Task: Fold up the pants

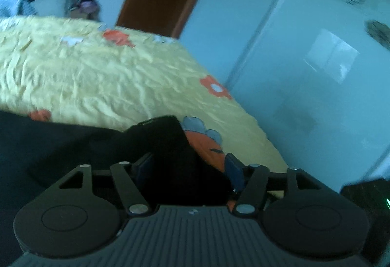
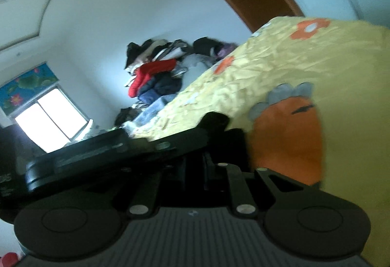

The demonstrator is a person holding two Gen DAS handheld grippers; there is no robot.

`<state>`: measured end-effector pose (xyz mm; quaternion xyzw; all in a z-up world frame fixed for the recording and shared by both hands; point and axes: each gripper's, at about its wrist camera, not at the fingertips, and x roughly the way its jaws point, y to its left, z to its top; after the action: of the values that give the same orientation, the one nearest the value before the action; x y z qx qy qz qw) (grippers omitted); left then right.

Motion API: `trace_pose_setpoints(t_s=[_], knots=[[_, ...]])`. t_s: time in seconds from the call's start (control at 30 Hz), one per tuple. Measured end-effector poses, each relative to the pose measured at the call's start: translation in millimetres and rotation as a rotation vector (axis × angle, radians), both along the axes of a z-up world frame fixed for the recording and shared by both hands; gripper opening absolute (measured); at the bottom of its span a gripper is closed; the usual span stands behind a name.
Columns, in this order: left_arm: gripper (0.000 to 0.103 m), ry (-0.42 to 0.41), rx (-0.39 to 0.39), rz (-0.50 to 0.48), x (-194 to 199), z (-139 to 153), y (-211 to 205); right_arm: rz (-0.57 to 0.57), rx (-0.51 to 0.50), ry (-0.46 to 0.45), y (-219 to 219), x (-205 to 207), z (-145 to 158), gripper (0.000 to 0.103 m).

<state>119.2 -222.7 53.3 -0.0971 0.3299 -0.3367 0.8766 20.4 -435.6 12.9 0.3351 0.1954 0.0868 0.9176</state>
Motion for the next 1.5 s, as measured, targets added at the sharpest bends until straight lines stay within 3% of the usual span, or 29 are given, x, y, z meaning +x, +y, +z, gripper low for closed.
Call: trace_pose_setpoints(t_s=[0.07, 0.13, 0.27, 0.3, 0.33, 0.37, 0.4, 0.5, 0.53, 0.6, 0.67, 0.73, 0.87, 0.9, 0.93, 1.0, 1.07, 1.17, 1.23, 1.33, 1.37, 1.5], knots=[[0.08, -0.06, 0.044, 0.006, -5.0, 8.6, 15.0, -0.09, -0.088, 0.021, -8.6, -11.6, 5.0, 0.016], [0.089, -0.128, 0.114, 0.084, -5.4, 14.9, 35.6, -0.139, -0.124, 0.019, -16.1, -15.6, 10.7, 0.016], [0.092, -0.165, 0.264, 0.246, 17.4, 14.7, 72.3, -0.035, -0.134, -0.002, -11.0, 5.3, 22.3, 0.022], [0.092, -0.161, 0.3, 0.275, 24.6, 12.5, 80.4, 0.0, -0.151, -0.002, -6.0, 14.0, 23.2, 0.036], [0.092, -0.152, 0.335, 0.295, 32.0, 9.5, 87.8, 0.031, -0.177, -0.001, 1.1, 26.1, 23.4, 0.058], [0.092, -0.142, 0.358, 0.311, 38.5, 6.4, 95.7, 0.053, -0.196, 0.011, 6.6, 37.4, 22.2, 0.068], [0.091, -0.131, 0.371, 0.318, 43.9, 4.0, 102.4, 0.072, -0.208, 0.022, 11.1, 46.6, 20.6, 0.072], [0.091, -0.107, 0.378, 0.319, 57.0, -3.2, 115.7, 0.127, -0.176, 0.047, 15.3, 77.1, 12.1, 0.068], [0.091, -0.111, 0.388, 0.323, 59.6, -5.0, 117.6, 0.143, -0.16, 0.055, 14.9, 84.2, 8.3, 0.045], [0.091, -0.131, 0.428, 0.329, 60.8, -8.6, 120.7, 0.162, -0.174, 0.07, 16.7, 91.7, 4.9, 0.013], [0.09, -0.138, 0.477, 0.33, 67.9, -14.8, 119.5, 0.151, -0.27, 0.071, 22.9, 88.3, 7.2, 0.007], [0.092, -0.134, 0.504, 0.335, 76.0, -22.3, 116.8, 0.103, -0.328, 0.083, 21.7, 85.7, 7.8, 0.007], [0.091, -0.11, 0.52, 0.35, 86.1, -36.3, 117.4, 0.095, -0.324, 0.119, 21.9, 91.3, -2.2, 0.008], [0.09, -0.11, 0.51, 0.362, 84.3, -34.9, 120.0, 0.082, -0.328, 0.117, 21.8, 88.7, 0.6, 0.014], [0.091, -0.112, 0.497, 0.372, 80.3, -31.9, 122.9, 0.049, -0.342, 0.116, 22.2, 83.9, 4.9, 0.025], [0.089, -0.127, 0.474, 0.383, 65.4, -23.4, 128.2, -0.039, -0.439, 0.088, 25.7, 66.8, 18.6, 0.031], [0.09, -0.165, 0.465, 0.369, 44.6, -16.9, 131.6, 0.013, -0.505, 0.021, 37.1, 44.8, 34.0, 0.031], [0.091, -0.192, 0.456, 0.324, 17.5, -15.4, 129.9, 0.216, -0.549, -0.052, 62.3, 21.3, 44.2, 0.031], [0.091, -0.172, 0.473, 0.275, 8.6, -22.6, 124.7, 0.304, -0.621, -0.015, 81.5, 17.2, 37.8, 0.031], [0.092, -0.177, 0.517, 0.257, -0.3, -37.2, 122.8, 0.289, -0.704, 0.104, 83.3, 20.4, 14.2, 0.031], [0.092, -0.177, 0.508, 0.265, -3.4, -36.4, 127.1, 0.275, -0.689, 0.105, 76.7, 17.0, 11.3, 0.032], [0.095, -0.11, 0.397, 0.265, -5.3, -28.7, 154.8, 0.211, -0.427, 0.085, 32.8, 8.1, 17.9, 0.038]])
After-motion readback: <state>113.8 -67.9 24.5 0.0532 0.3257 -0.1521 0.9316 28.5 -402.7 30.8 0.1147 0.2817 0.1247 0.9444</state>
